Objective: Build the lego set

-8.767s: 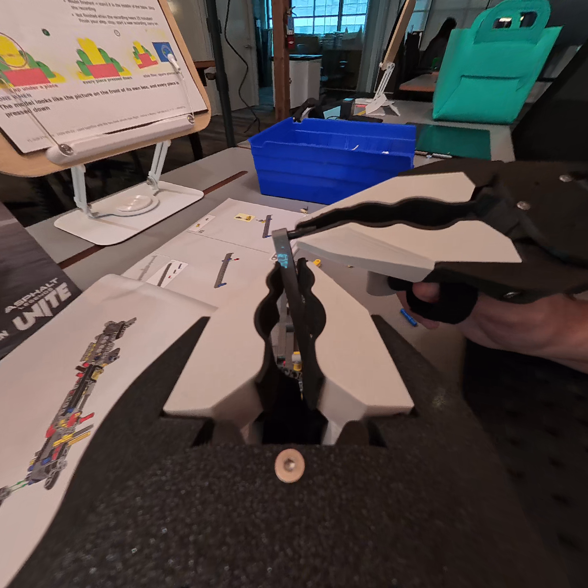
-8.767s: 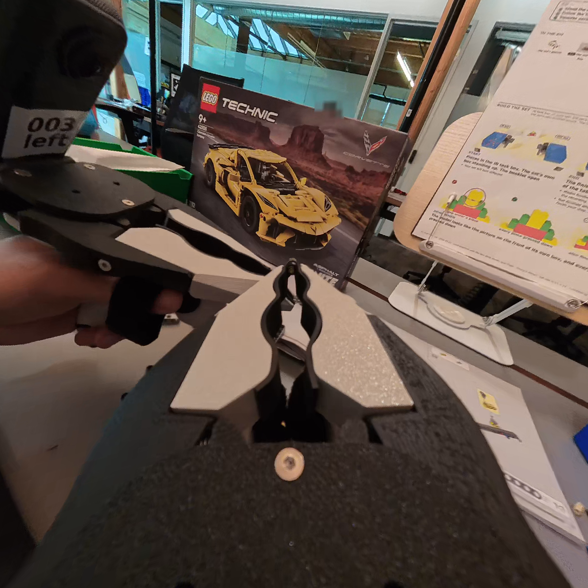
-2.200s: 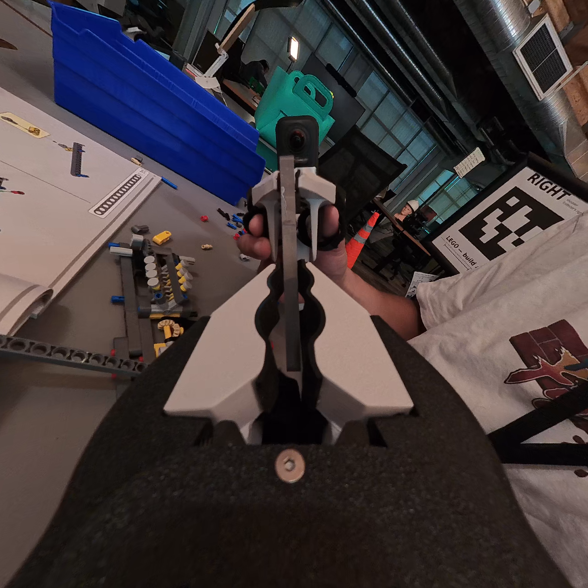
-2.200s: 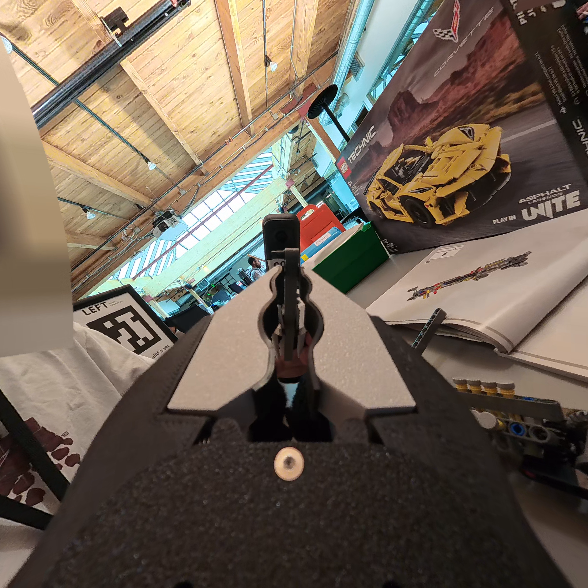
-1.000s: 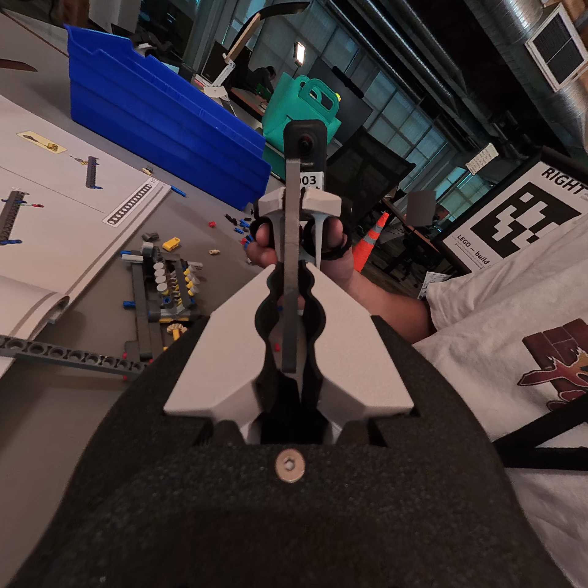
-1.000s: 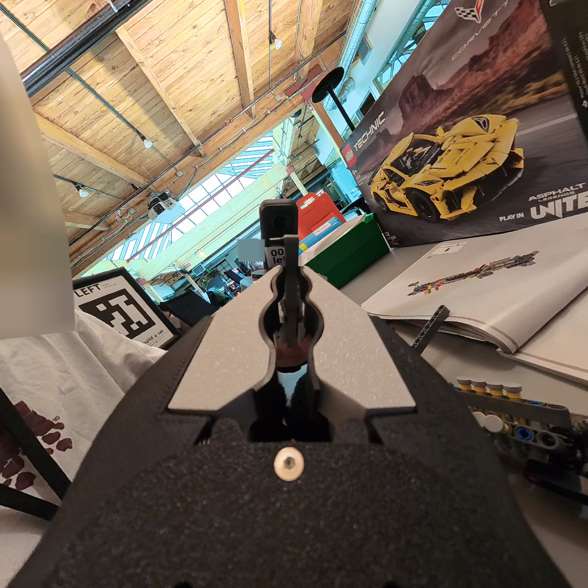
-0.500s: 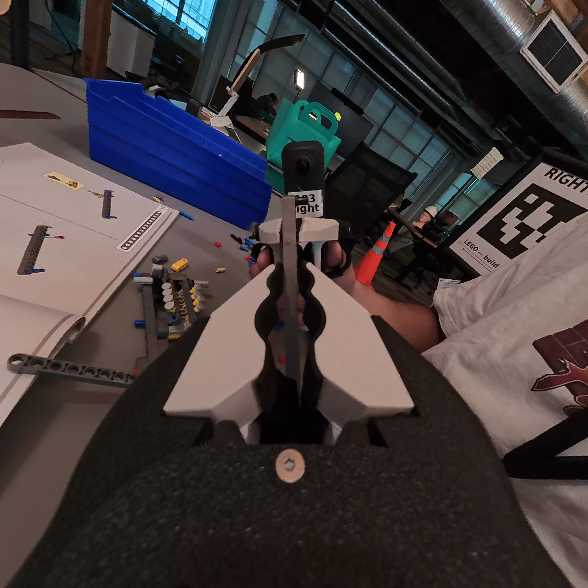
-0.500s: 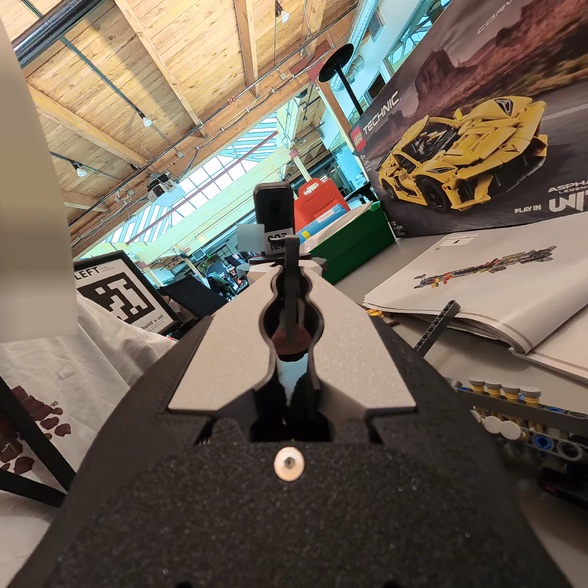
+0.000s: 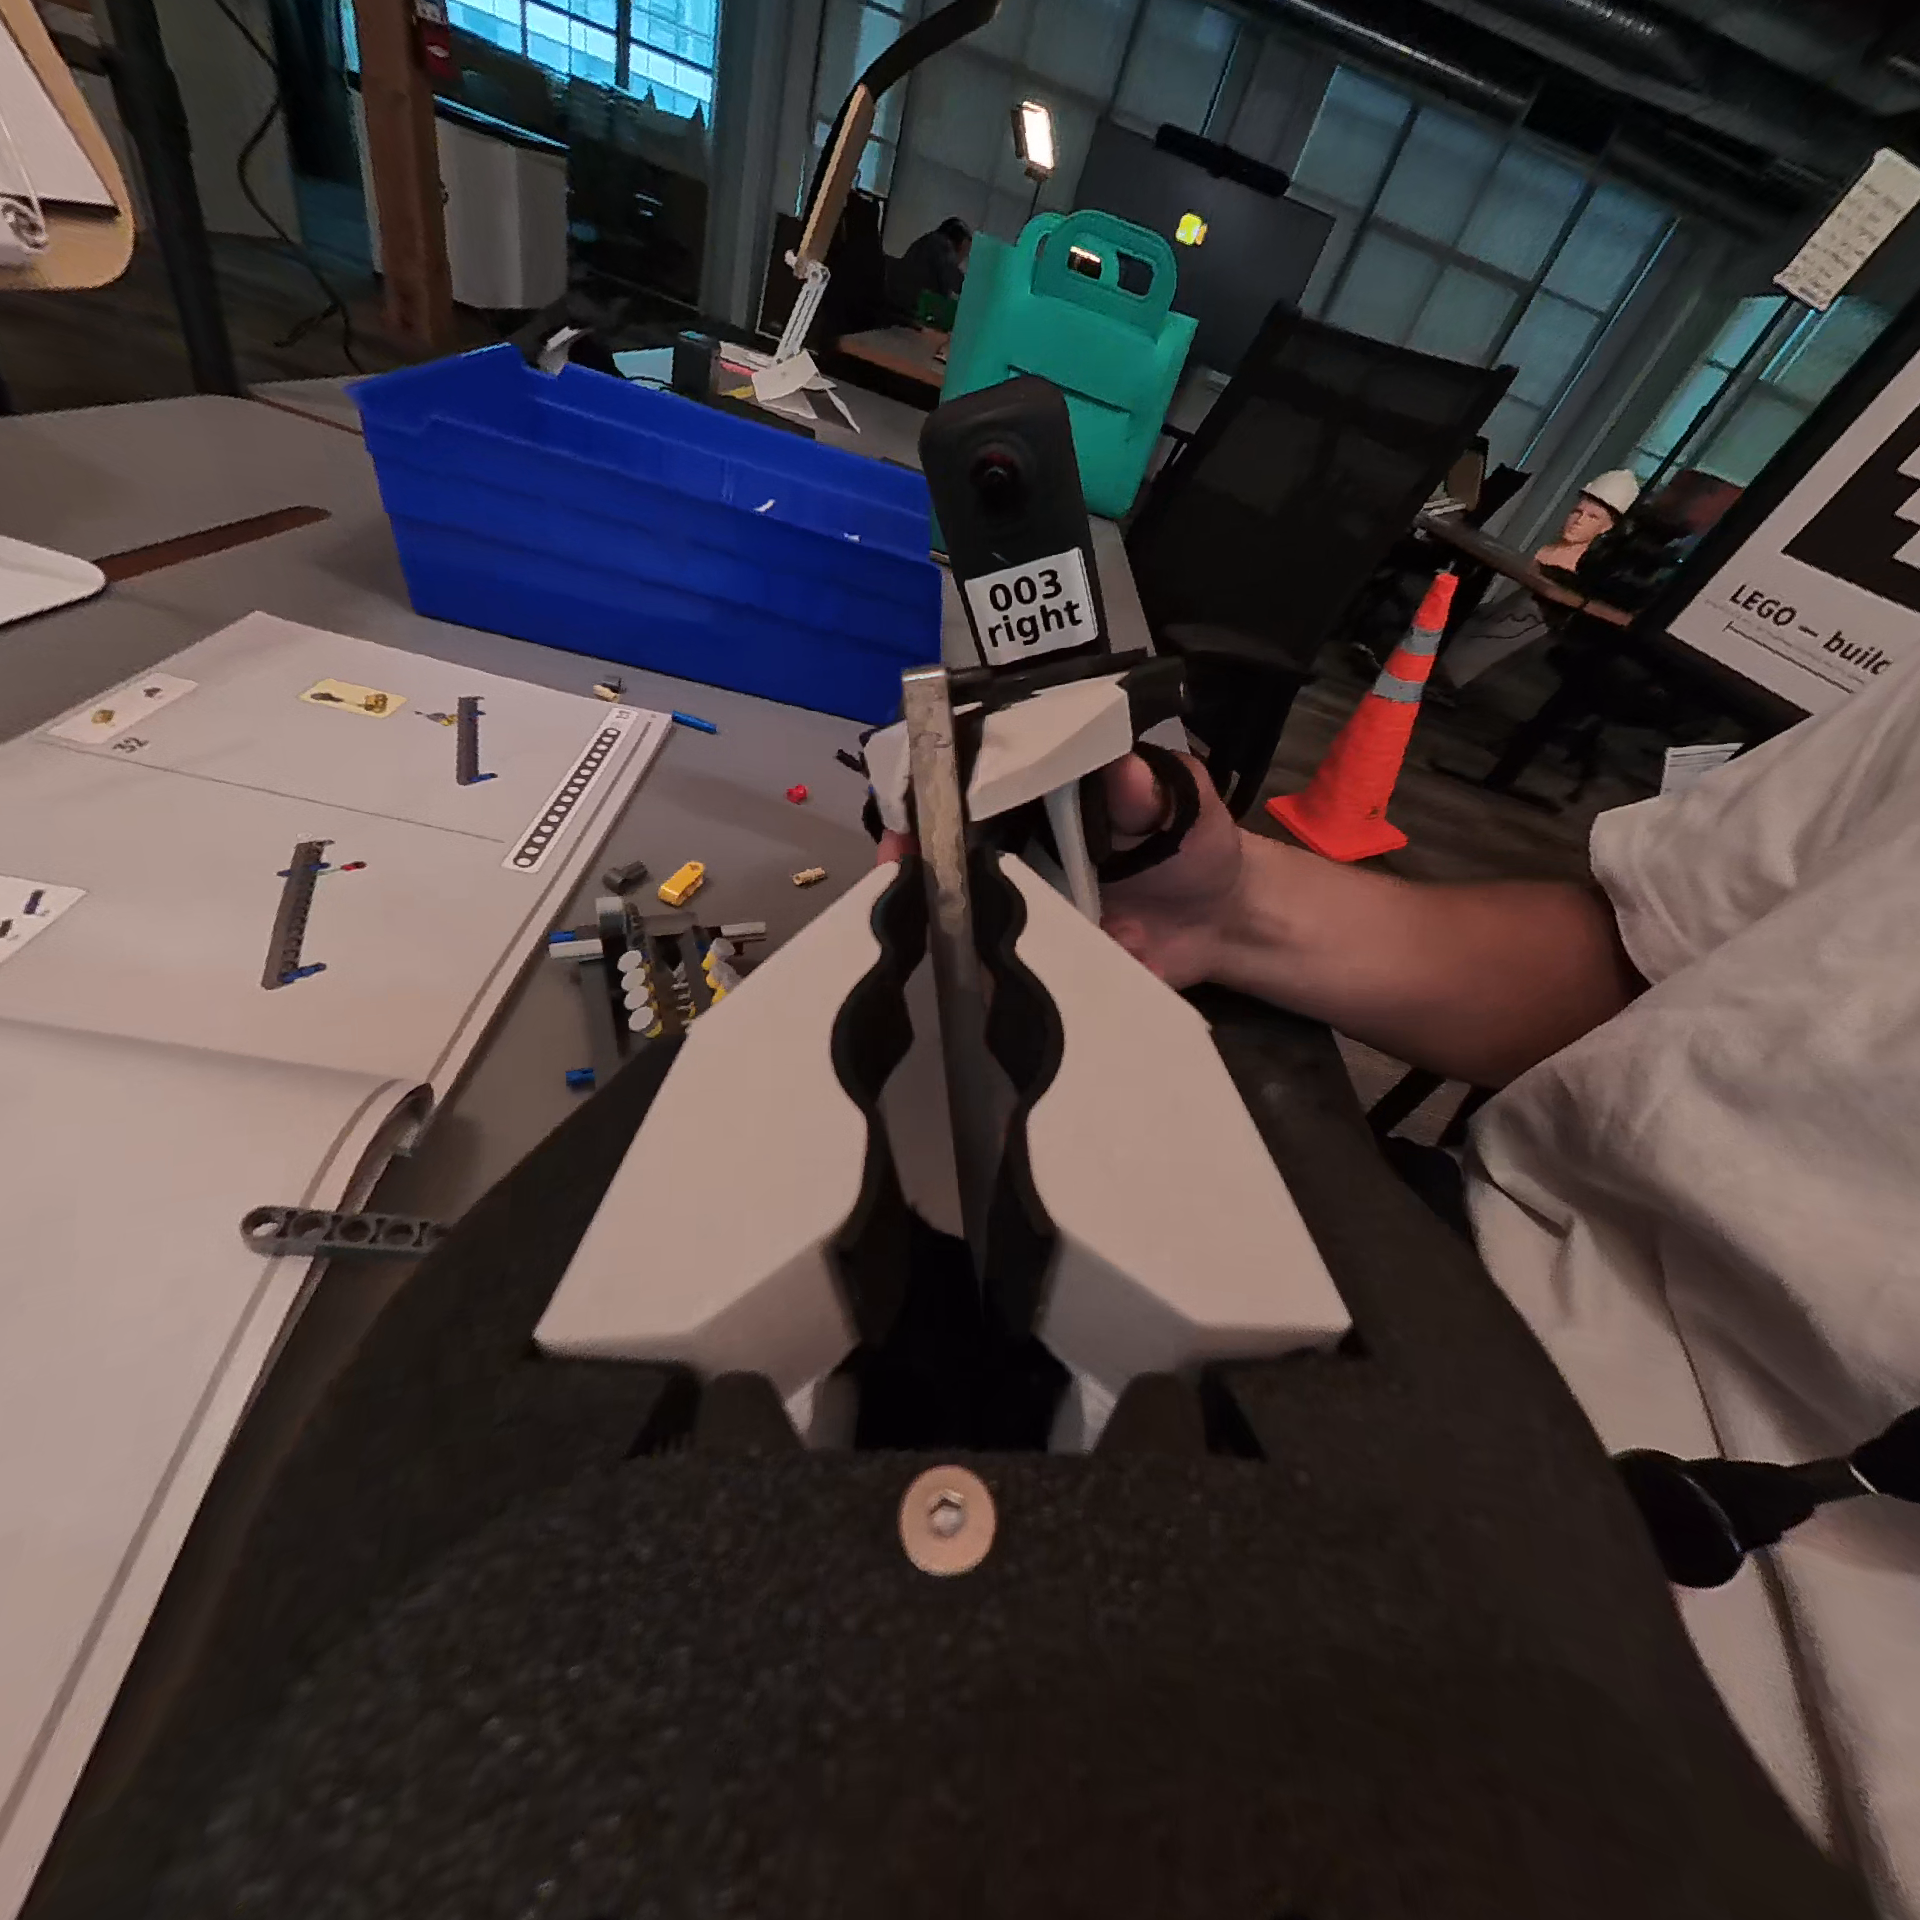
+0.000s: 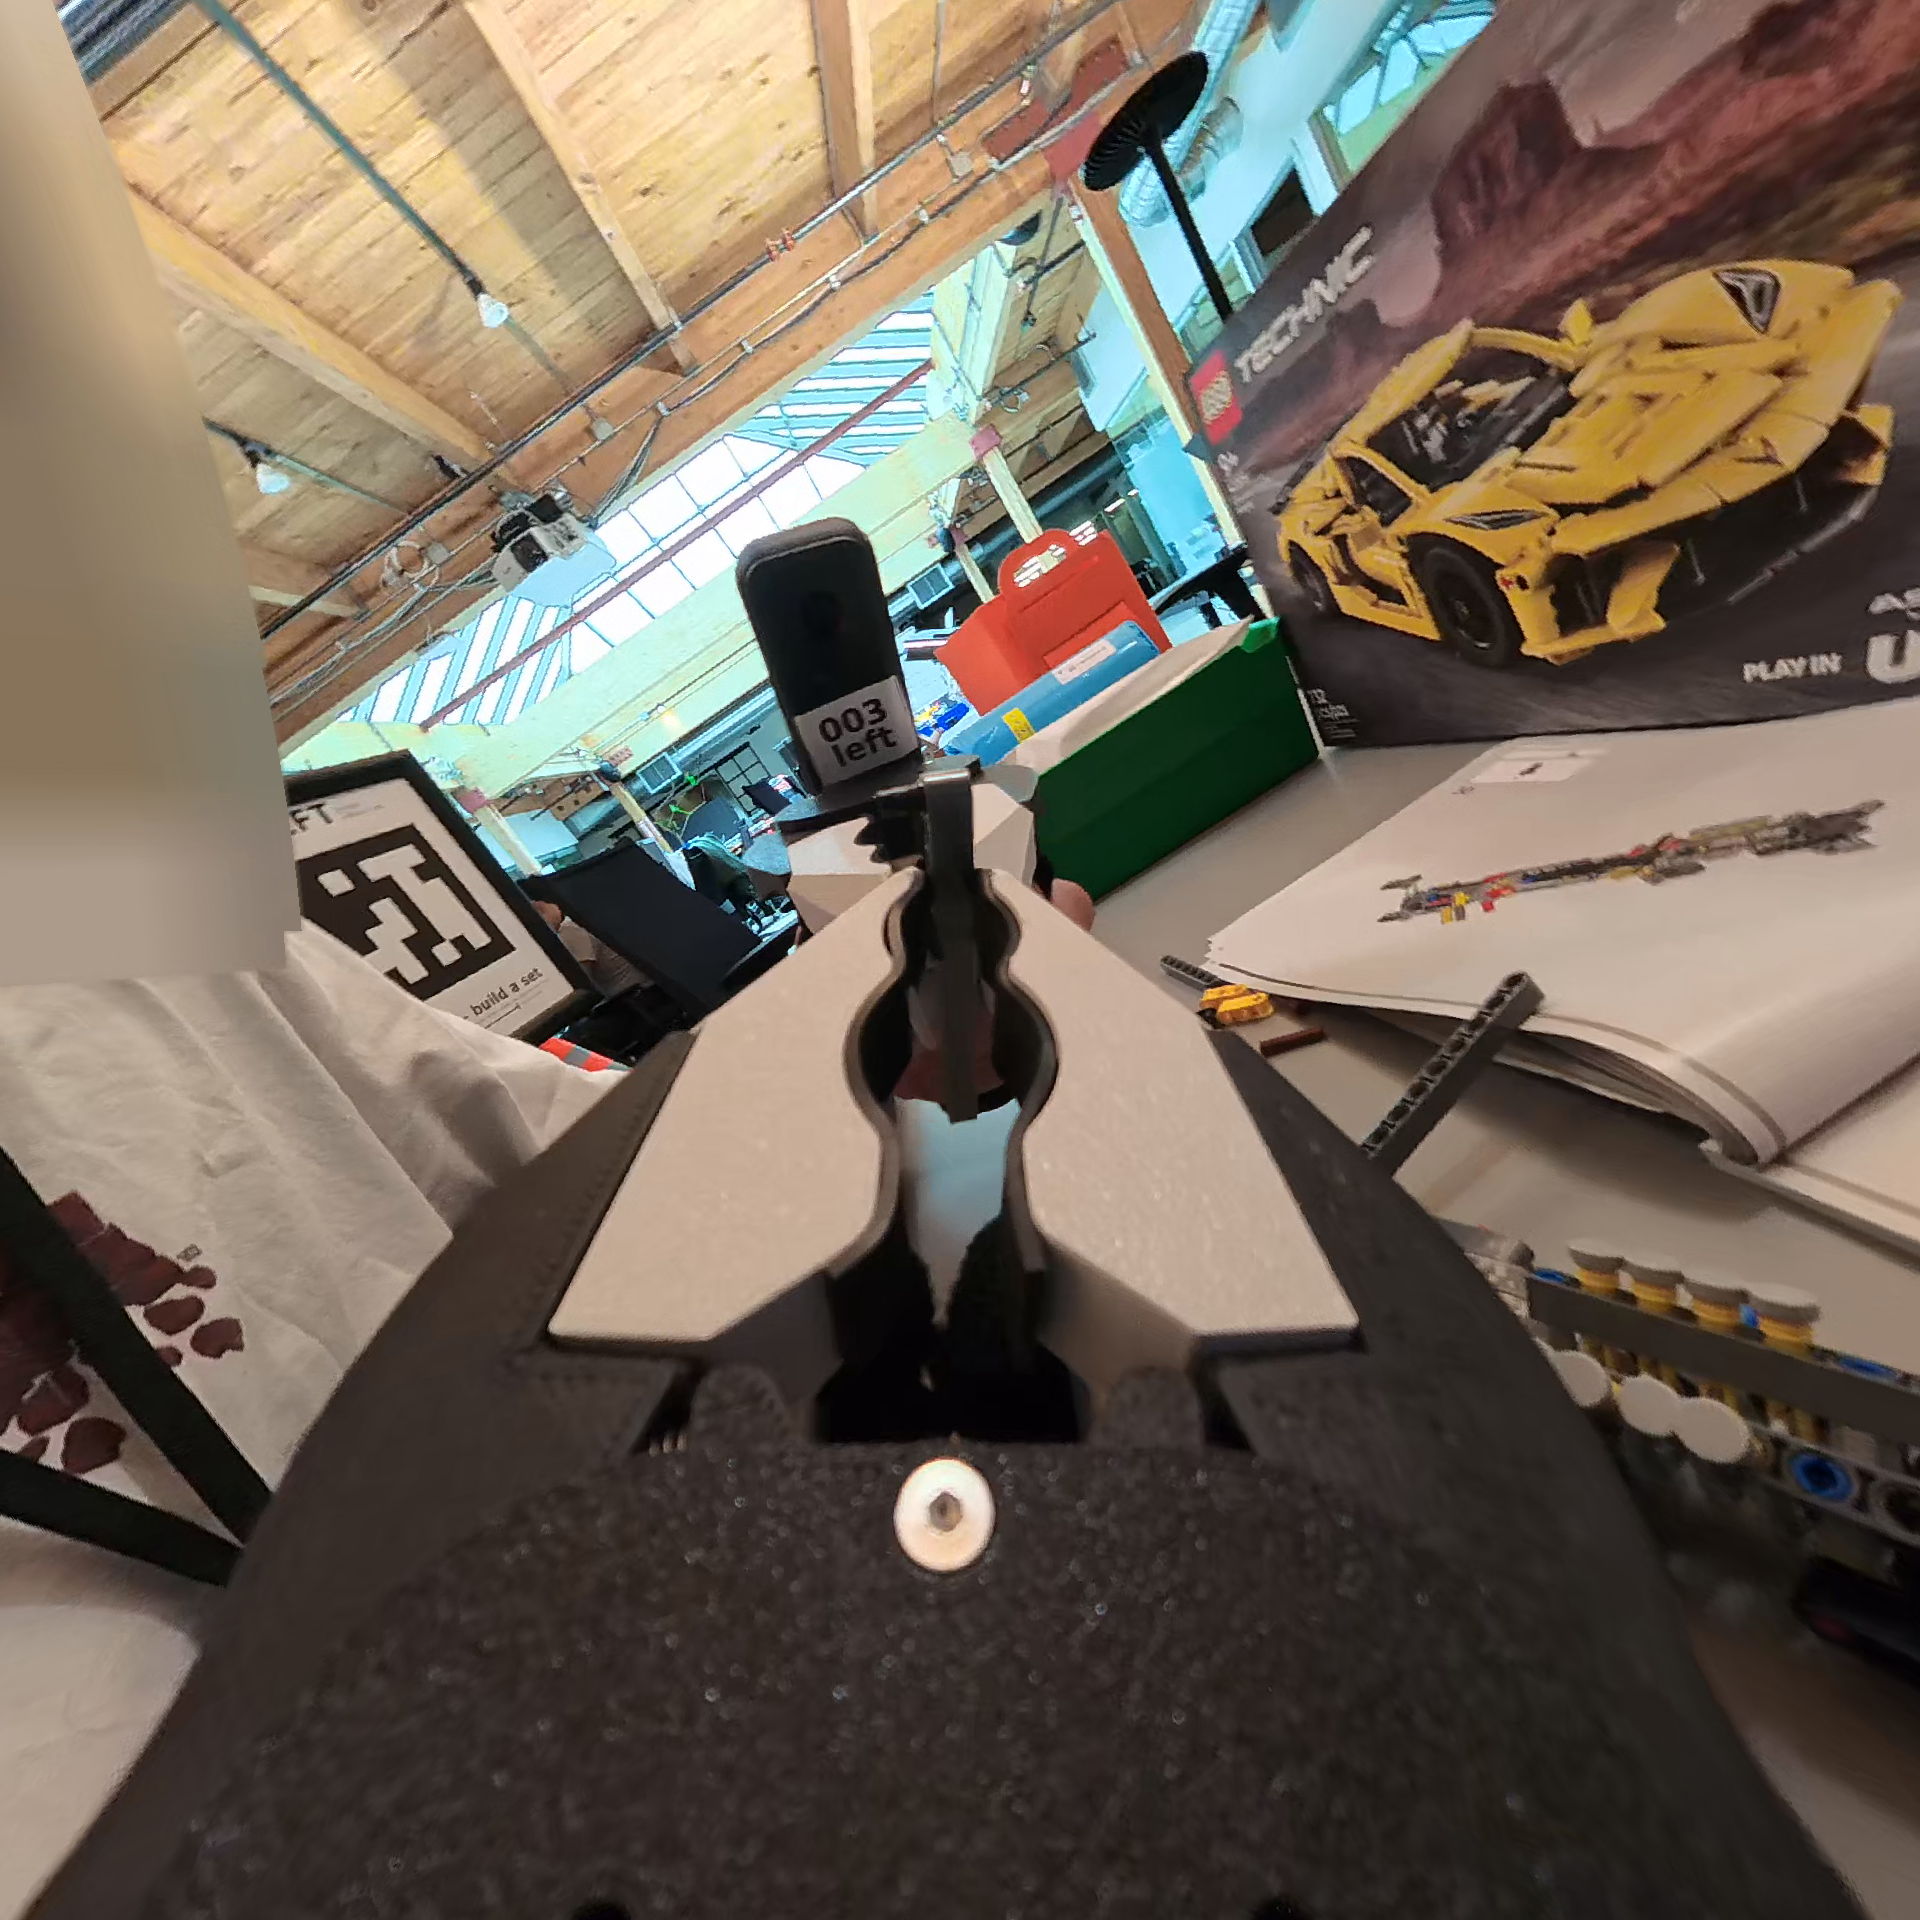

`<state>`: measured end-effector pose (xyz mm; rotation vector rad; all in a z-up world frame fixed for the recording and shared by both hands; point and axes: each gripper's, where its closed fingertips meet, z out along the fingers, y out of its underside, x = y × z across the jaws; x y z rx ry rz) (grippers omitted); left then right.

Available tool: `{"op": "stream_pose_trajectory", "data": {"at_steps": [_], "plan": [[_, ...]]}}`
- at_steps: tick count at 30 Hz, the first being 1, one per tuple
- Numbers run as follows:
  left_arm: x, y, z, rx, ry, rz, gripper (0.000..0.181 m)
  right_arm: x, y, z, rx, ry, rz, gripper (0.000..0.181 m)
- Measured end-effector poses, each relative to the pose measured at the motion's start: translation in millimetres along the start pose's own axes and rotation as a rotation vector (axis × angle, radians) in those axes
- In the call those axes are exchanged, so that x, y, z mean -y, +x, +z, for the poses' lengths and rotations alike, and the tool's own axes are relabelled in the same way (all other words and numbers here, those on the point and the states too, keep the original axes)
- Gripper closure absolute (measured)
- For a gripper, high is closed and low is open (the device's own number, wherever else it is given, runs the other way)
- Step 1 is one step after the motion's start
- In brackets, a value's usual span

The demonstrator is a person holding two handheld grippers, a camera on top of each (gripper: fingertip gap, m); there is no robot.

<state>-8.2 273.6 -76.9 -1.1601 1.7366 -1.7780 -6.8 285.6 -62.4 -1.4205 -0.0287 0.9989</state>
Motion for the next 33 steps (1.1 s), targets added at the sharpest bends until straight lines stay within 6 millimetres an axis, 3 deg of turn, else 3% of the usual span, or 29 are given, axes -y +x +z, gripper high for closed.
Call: {"op": "stream_pose_trajectory", "data": {"at_steps": [5,9,13,17,19,24,33], "plan": [[-2.3,-4.0,-0.3,0.055,-0.029,0.066,0.174,-0.9,2.9,0.2,-0.021,-0.005,-0.003,0.174],[-9.7,-30.5,-6.4,0.328,-0.133,0.4,0.174,6.3,11.3,-10.7,-0.127,-0.005,-0.087,0.163],[-15.4,-50.6,-13.5,0.56,-0.265,0.772,0.174,5.7,17.3,-47.9,-0.315,-0.223,-0.215,0.158],[-23.4,-57.3,-11.4,0.642,-0.348,1.0,0.174,-41.9,31.3,-112.9,-0.524,-0.681,-0.347,0.157],[-25.2,-56.0,-9.1,0.64,-0.347,1.016,0.174,-64.7,30.8,-139.2,-0.529,-0.826,-0.358,0.158],[-31.8,-54.8,-4.9,0.62,-0.362,1.001,0.174,-106.1,27.5,-167.7,-0.52,-0.977,-0.288,0.158],[-39.7,-55.1,-1.3,0.6,-0.388,1.003,0.174,-111.7,29.9,-176.0,-0.566,-1.001,-0.35,0.17]]}}
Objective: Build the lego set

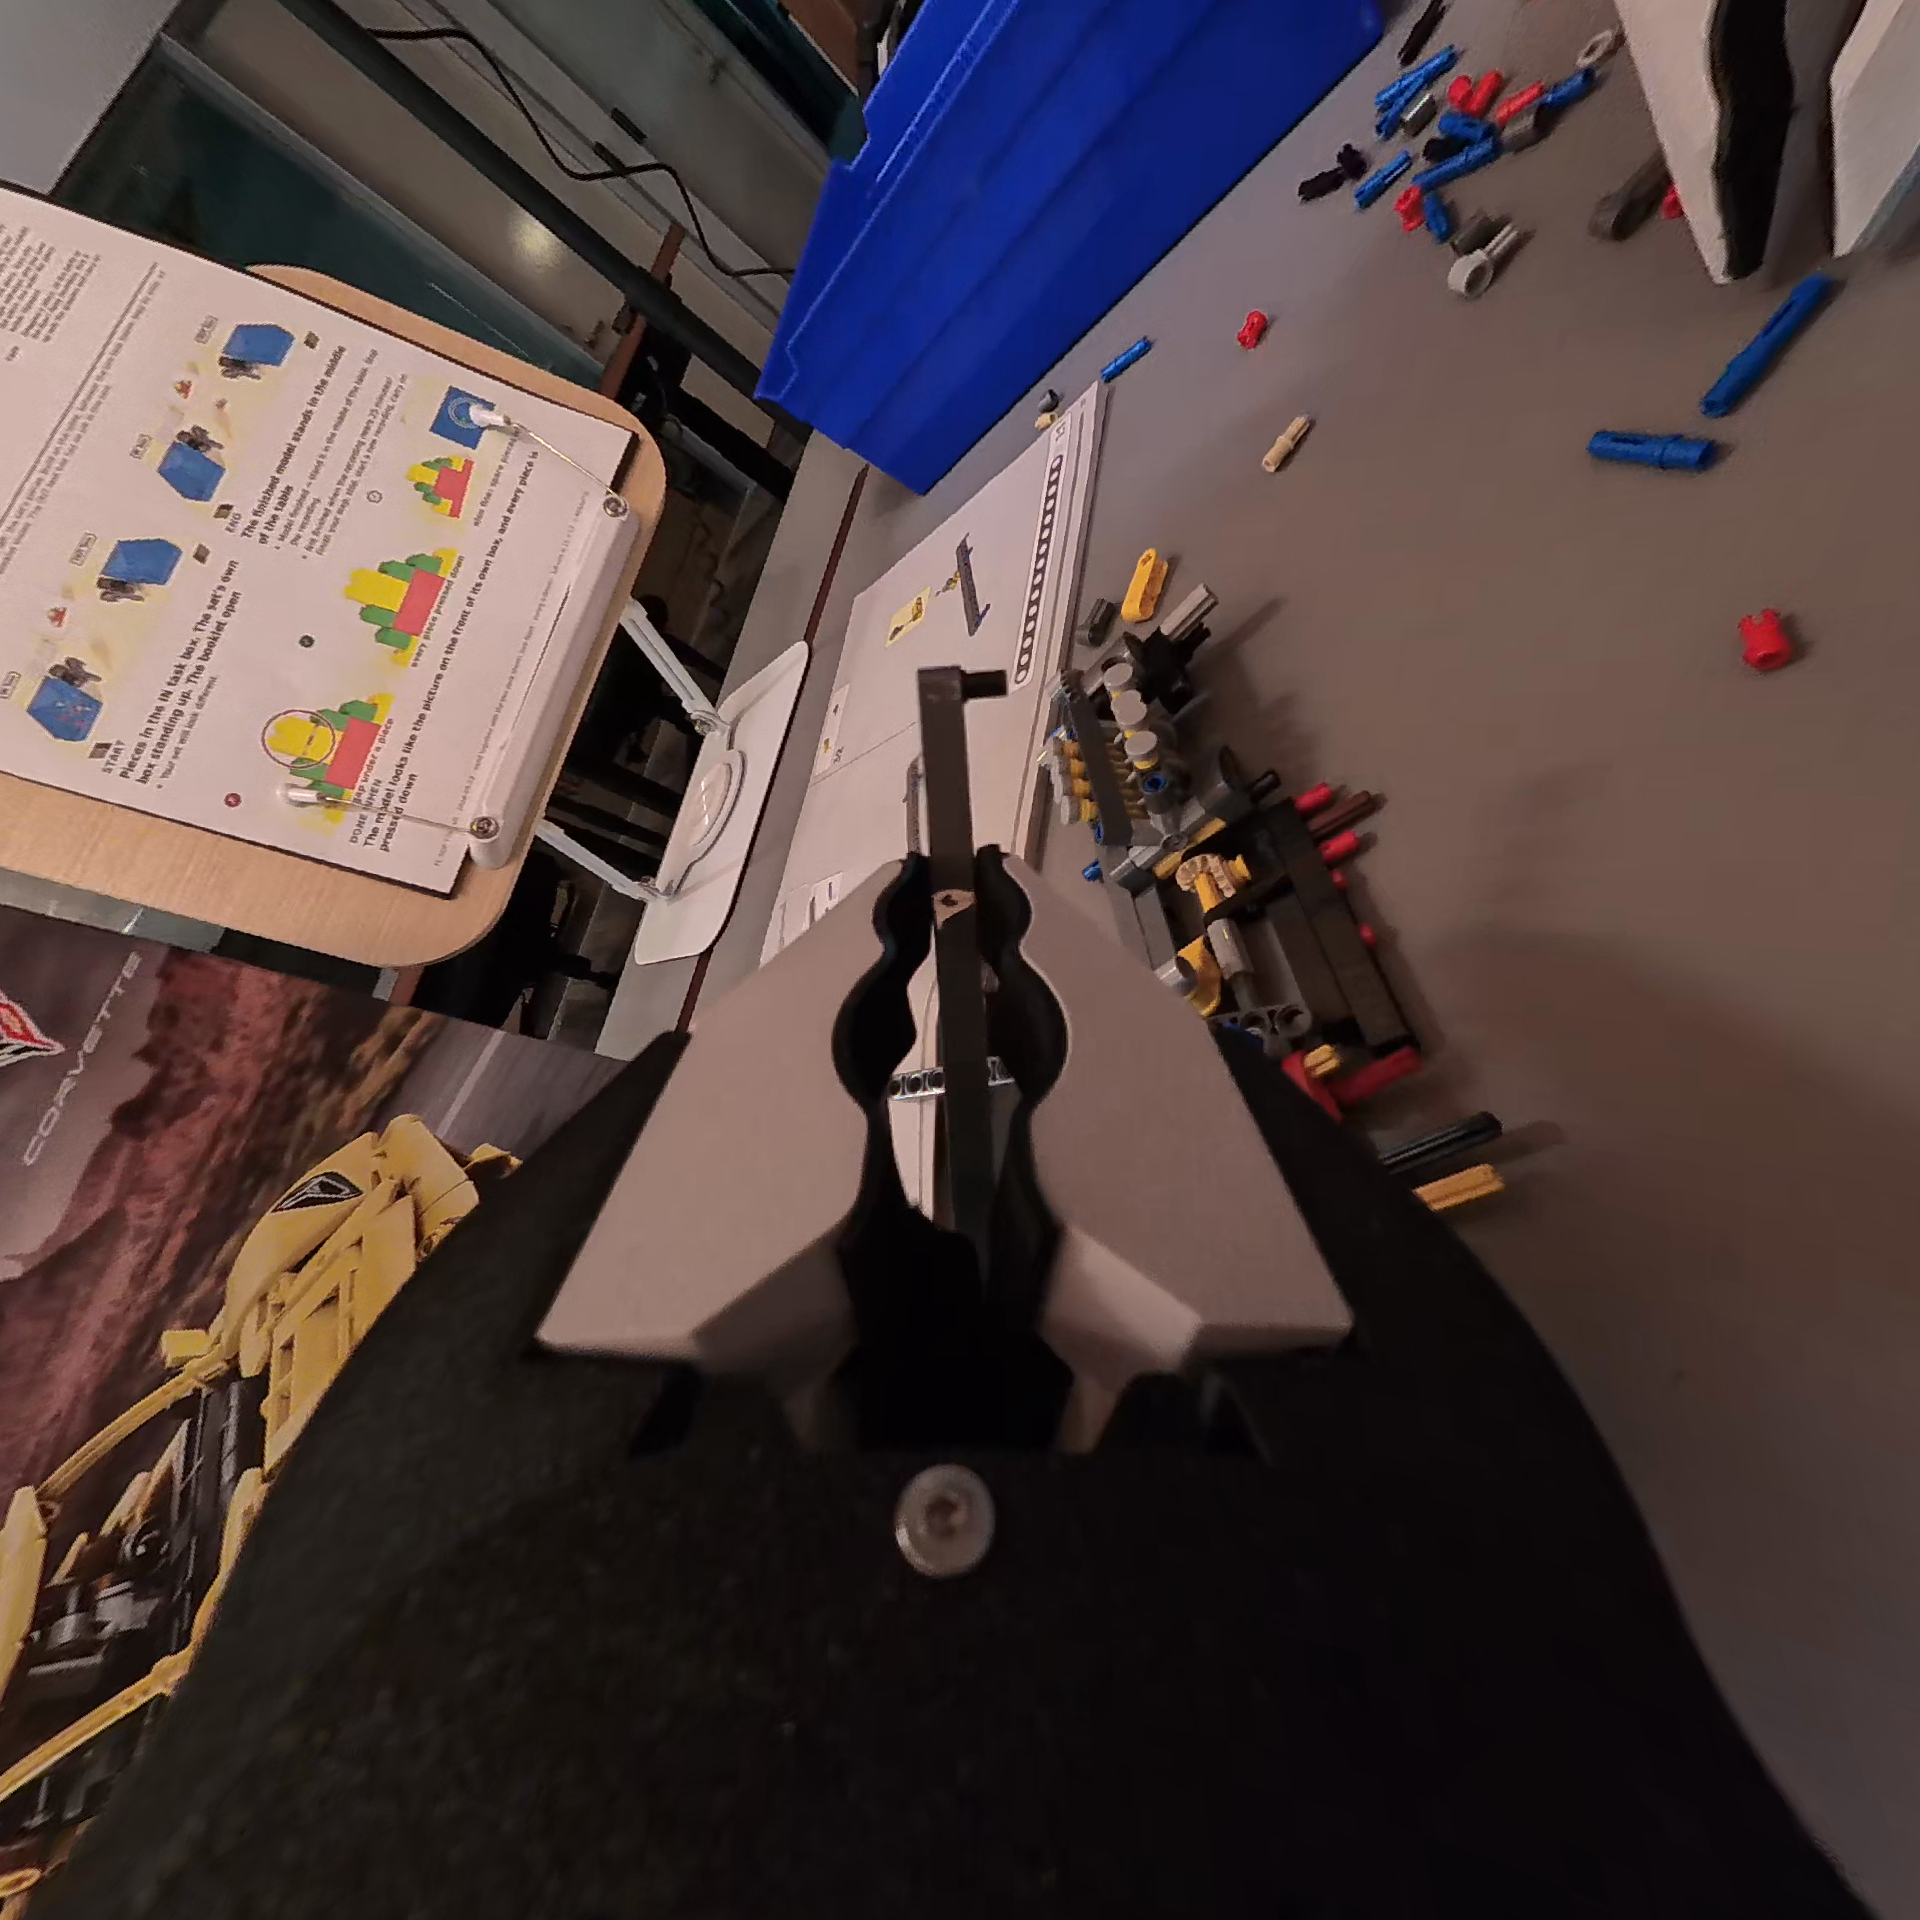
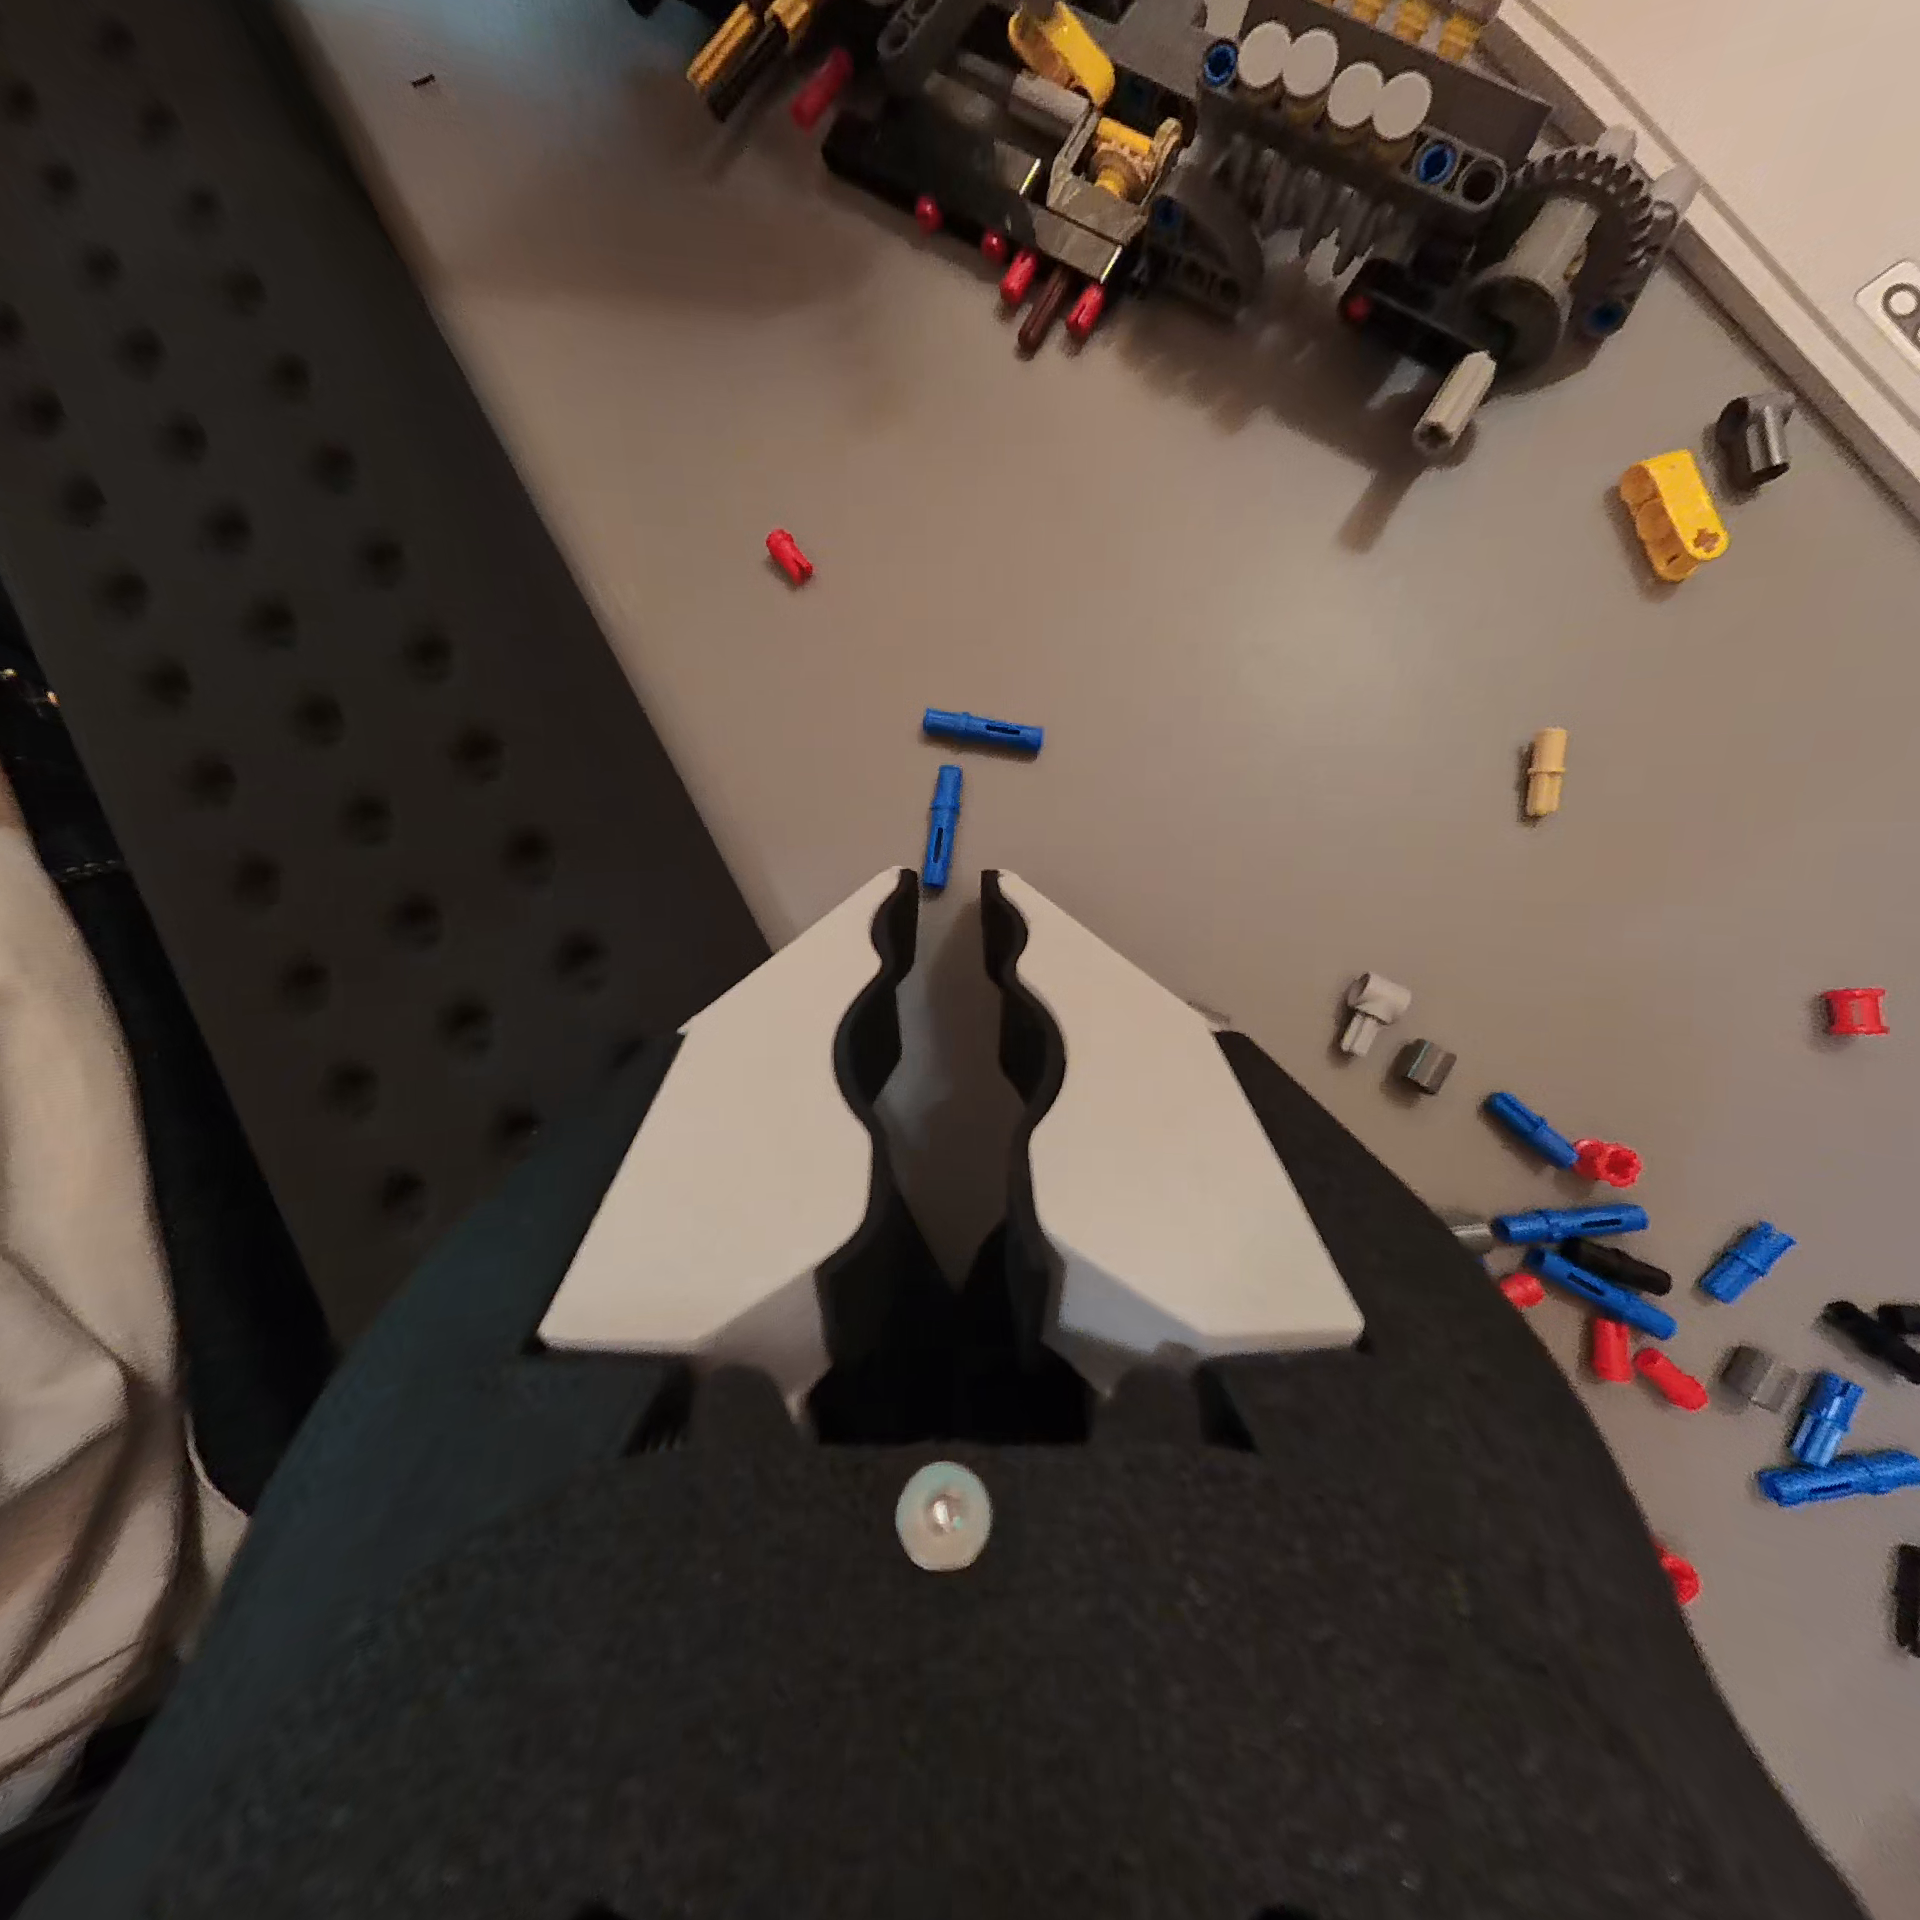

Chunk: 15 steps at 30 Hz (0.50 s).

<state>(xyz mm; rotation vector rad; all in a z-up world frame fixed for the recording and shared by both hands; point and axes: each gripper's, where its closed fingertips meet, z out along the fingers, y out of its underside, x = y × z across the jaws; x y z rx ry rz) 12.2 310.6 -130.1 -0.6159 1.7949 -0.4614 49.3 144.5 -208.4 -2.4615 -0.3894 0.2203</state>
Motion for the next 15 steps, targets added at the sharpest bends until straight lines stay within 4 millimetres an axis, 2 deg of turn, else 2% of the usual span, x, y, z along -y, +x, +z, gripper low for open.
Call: {"op": "stream_pose_trajectory", "data": {"at_steps": [15], "plan": [[6.4,3.2,-2.5,-0.002,0.01,0.035,0.174,0.9,1.5,9.4,-0.021,-0.119,-0.075,0.172]]}}
